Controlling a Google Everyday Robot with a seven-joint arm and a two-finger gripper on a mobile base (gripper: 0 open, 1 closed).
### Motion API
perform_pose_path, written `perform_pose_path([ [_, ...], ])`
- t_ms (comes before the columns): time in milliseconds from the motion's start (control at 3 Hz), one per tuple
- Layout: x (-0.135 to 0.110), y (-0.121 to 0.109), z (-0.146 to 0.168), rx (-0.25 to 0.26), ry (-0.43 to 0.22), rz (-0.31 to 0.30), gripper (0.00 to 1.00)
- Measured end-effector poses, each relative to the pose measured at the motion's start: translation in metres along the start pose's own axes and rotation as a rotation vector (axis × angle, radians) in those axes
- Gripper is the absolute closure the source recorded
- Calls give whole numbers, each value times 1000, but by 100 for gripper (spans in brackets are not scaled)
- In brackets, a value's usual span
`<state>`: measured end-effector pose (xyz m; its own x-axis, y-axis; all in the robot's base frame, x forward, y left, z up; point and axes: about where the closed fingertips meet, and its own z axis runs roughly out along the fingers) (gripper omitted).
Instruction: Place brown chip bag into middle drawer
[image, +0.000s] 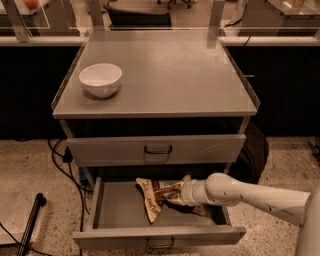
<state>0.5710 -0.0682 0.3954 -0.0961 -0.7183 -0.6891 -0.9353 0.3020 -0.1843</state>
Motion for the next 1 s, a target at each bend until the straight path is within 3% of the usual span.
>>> perform_pose_path([
  [333, 0, 0, 0, 0, 0, 0, 4],
  [1000, 0, 0, 0, 0, 0, 0, 0],
])
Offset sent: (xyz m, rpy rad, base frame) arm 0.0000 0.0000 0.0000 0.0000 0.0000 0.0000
